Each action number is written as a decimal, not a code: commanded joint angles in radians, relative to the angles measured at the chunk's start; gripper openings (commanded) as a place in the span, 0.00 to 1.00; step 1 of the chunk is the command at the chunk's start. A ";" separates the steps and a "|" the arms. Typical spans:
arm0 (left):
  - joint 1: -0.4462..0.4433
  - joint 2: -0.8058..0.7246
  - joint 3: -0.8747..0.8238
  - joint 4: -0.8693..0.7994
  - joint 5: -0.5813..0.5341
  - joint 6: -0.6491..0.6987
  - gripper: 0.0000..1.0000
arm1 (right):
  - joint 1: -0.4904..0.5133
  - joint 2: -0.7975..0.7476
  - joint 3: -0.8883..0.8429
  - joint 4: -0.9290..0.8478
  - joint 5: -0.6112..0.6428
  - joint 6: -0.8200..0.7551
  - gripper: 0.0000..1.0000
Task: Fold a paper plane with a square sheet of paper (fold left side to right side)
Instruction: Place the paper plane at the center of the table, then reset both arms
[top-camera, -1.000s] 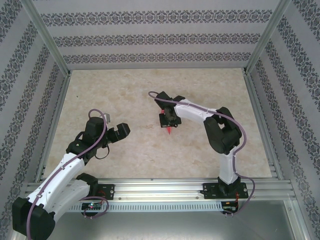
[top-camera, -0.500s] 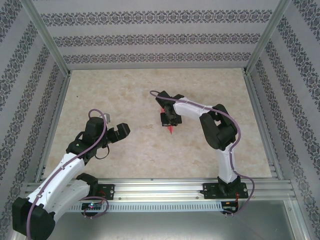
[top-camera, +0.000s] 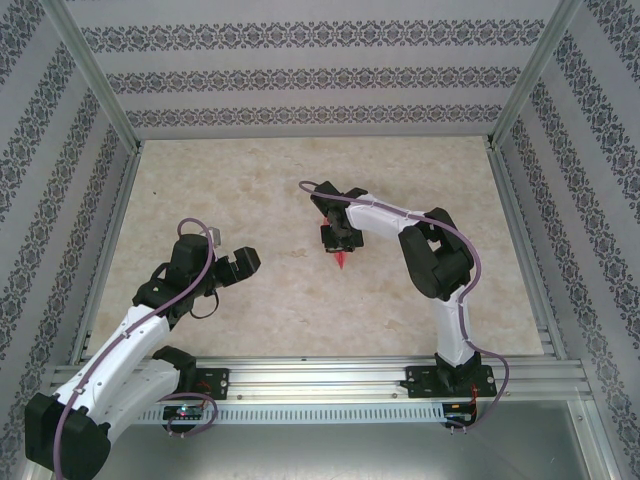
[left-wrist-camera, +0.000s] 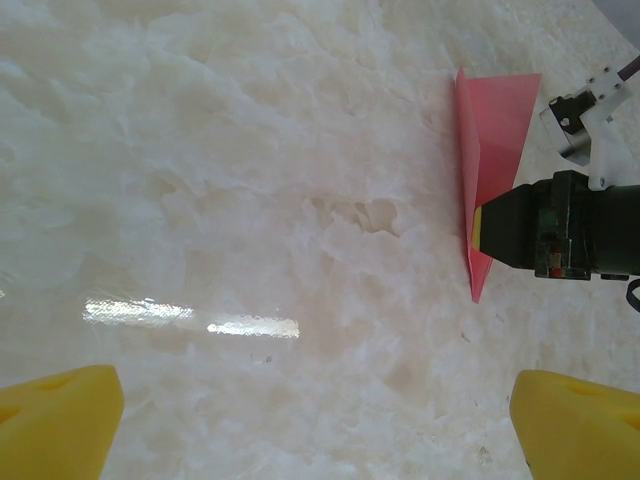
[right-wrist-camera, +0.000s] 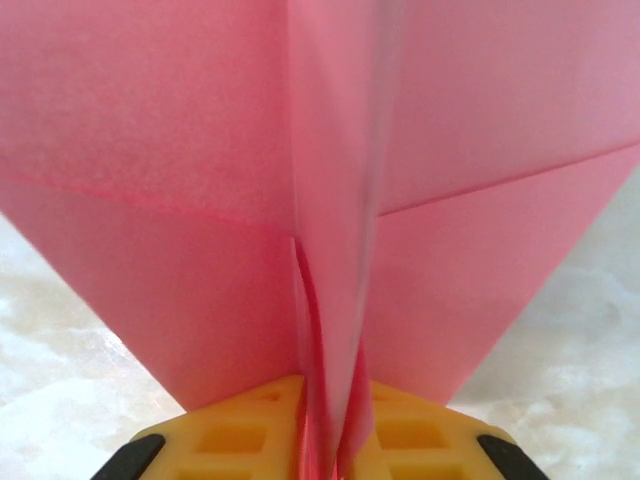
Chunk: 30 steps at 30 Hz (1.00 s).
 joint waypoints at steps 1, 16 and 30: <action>0.003 0.000 0.032 -0.022 -0.005 0.021 1.00 | 0.016 -0.051 0.028 -0.033 0.032 -0.006 0.19; 0.003 0.005 0.058 -0.017 -0.054 0.012 1.00 | 0.082 -0.273 0.079 -0.234 0.175 -0.042 0.46; 0.007 0.011 0.210 -0.032 -0.674 0.186 1.00 | -0.169 -0.965 -0.430 0.161 0.376 -0.234 0.93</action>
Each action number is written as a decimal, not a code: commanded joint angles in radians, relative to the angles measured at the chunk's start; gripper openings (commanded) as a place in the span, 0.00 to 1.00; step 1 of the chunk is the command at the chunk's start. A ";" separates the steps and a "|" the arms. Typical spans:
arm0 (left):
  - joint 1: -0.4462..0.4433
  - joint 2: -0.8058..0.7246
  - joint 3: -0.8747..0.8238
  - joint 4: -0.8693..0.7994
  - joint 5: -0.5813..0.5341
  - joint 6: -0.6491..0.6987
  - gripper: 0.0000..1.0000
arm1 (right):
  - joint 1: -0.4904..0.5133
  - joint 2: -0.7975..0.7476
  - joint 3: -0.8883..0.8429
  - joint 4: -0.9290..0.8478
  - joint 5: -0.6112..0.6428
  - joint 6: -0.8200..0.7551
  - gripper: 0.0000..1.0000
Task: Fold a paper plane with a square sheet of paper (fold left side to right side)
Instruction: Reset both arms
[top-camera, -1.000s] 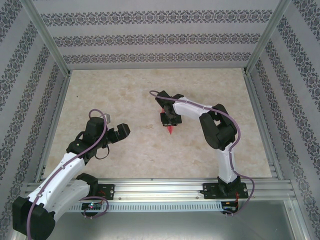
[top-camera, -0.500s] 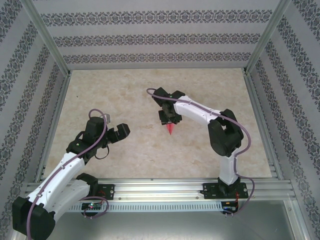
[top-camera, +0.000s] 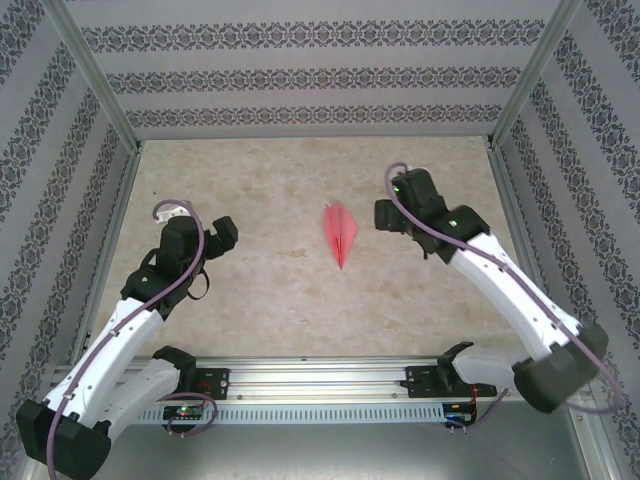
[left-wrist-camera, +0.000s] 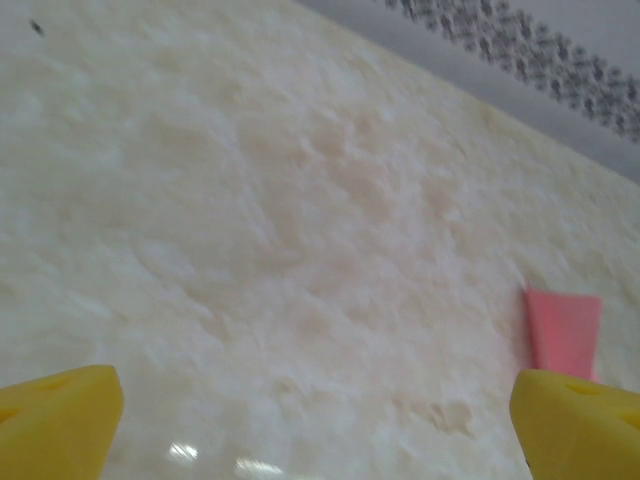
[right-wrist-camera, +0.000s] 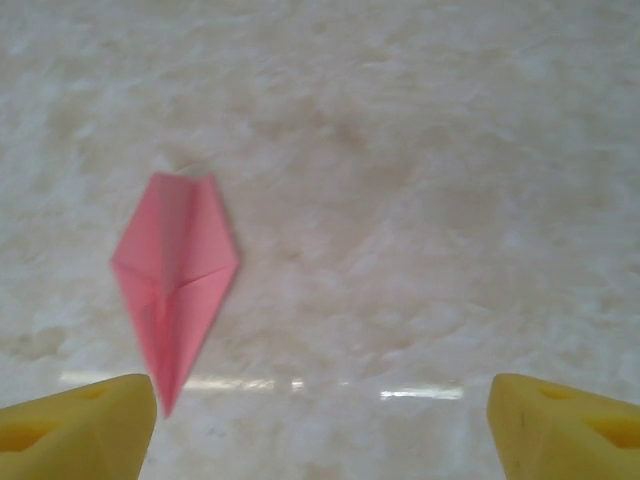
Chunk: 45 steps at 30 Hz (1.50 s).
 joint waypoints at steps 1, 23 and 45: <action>0.008 -0.009 0.005 0.032 -0.244 0.117 1.00 | -0.074 -0.105 -0.151 0.193 0.082 -0.089 0.98; 0.217 0.093 -0.513 0.937 -0.146 0.579 1.00 | -0.528 -0.011 -0.781 1.180 -0.058 -0.261 0.98; 0.328 0.640 -0.490 1.540 0.232 0.617 1.00 | -0.532 0.226 -0.810 1.651 -0.271 -0.313 0.98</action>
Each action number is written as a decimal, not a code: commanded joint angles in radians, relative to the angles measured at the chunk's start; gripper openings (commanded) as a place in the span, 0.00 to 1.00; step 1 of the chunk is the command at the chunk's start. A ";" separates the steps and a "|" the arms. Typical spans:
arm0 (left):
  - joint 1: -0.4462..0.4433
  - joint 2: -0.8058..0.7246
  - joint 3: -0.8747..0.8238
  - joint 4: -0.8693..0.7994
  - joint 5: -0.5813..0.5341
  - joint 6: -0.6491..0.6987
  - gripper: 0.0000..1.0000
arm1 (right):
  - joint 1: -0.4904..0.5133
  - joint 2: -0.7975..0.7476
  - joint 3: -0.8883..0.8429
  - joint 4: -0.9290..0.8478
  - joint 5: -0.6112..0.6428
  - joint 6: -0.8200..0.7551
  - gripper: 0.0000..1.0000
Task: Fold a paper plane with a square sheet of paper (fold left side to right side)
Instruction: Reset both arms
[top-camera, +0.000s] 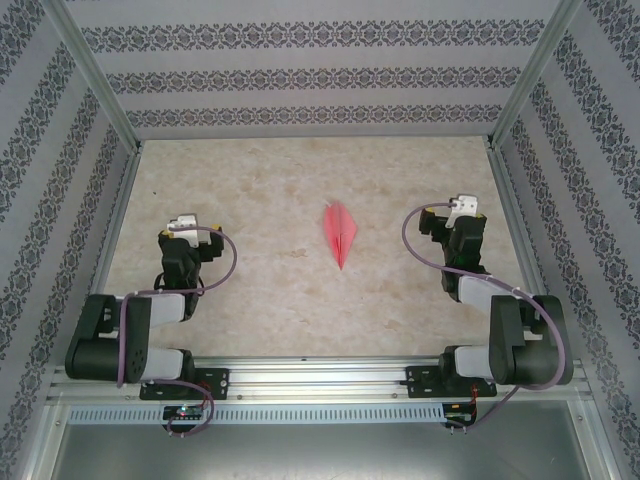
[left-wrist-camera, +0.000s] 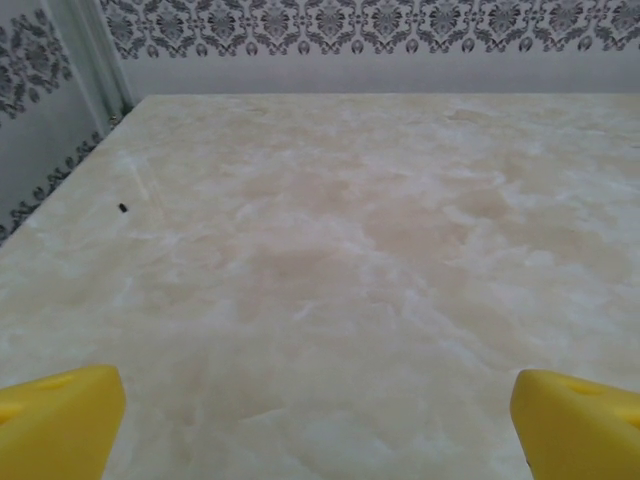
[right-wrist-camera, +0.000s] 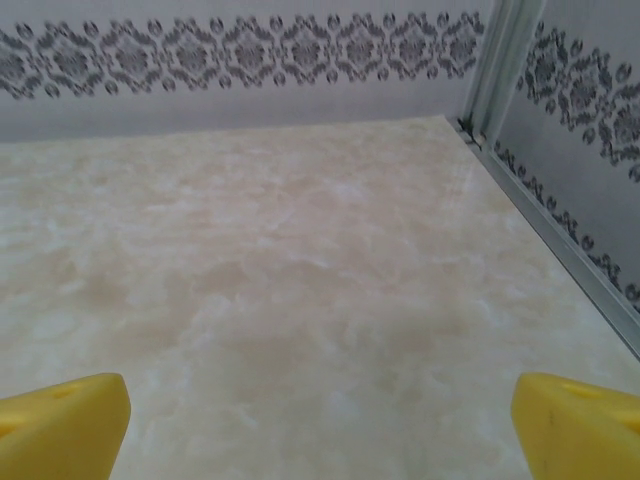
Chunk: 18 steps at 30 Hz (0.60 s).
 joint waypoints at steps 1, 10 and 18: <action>0.013 0.120 0.018 0.194 0.084 0.007 1.00 | 0.000 0.089 -0.036 0.203 -0.039 0.016 0.98; -0.010 0.150 0.149 -0.017 0.073 0.033 1.00 | -0.001 0.139 -0.014 0.202 -0.037 0.017 0.98; -0.015 0.152 0.153 -0.020 0.075 0.043 1.00 | 0.022 0.140 -0.021 0.220 0.000 0.001 0.98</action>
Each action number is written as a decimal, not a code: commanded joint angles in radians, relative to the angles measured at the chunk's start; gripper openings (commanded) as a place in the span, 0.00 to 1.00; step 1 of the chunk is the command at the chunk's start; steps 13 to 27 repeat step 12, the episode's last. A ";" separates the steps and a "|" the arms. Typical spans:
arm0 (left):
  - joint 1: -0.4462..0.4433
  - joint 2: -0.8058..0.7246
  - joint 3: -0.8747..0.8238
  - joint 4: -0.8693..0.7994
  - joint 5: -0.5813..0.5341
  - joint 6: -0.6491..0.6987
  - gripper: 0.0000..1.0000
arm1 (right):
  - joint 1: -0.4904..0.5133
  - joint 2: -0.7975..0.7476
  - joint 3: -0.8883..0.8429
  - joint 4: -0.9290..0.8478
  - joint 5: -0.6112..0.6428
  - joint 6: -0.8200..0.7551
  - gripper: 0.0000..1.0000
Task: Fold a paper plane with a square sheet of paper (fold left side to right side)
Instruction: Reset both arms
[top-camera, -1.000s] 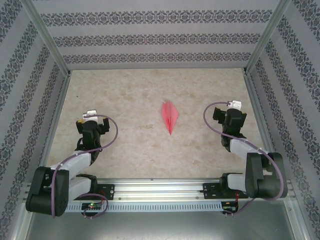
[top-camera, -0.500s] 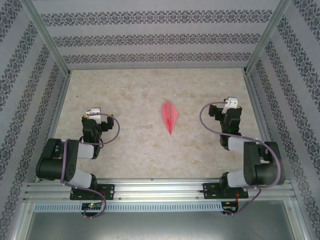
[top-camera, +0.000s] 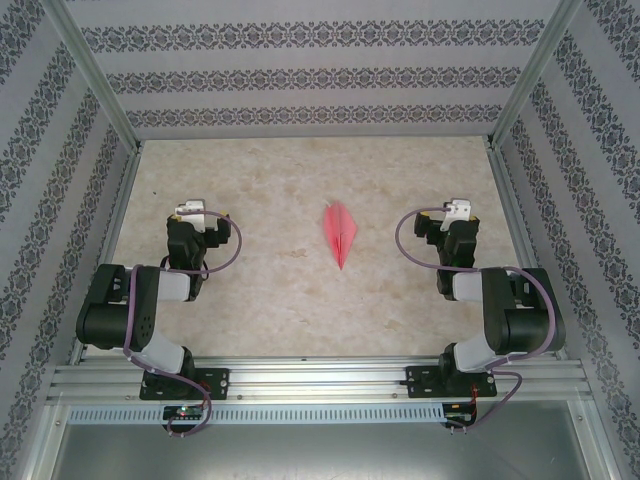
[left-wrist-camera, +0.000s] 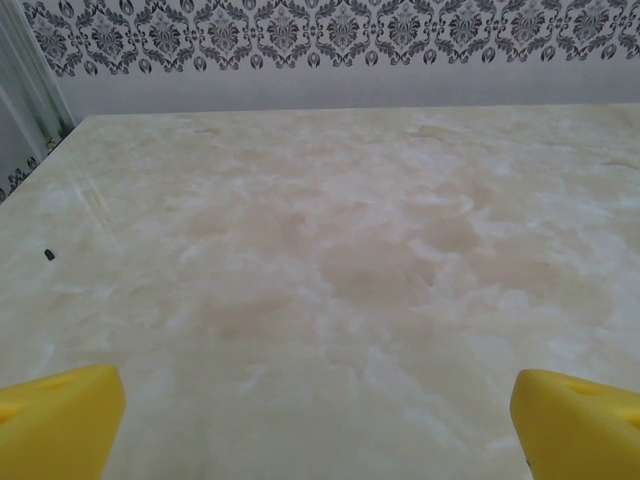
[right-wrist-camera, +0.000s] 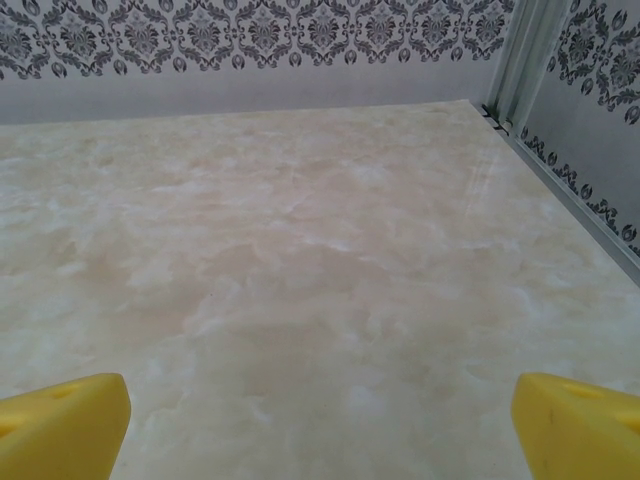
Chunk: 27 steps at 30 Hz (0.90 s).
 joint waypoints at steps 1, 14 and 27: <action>-0.011 0.004 0.011 -0.034 0.037 0.035 1.00 | 0.012 -0.012 0.011 0.037 0.016 0.001 0.98; -0.011 0.003 0.021 -0.053 0.072 0.048 1.00 | 0.013 -0.011 0.012 0.035 0.016 0.002 0.98; -0.011 0.003 0.021 -0.053 0.072 0.048 1.00 | 0.013 -0.011 0.012 0.035 0.016 0.002 0.98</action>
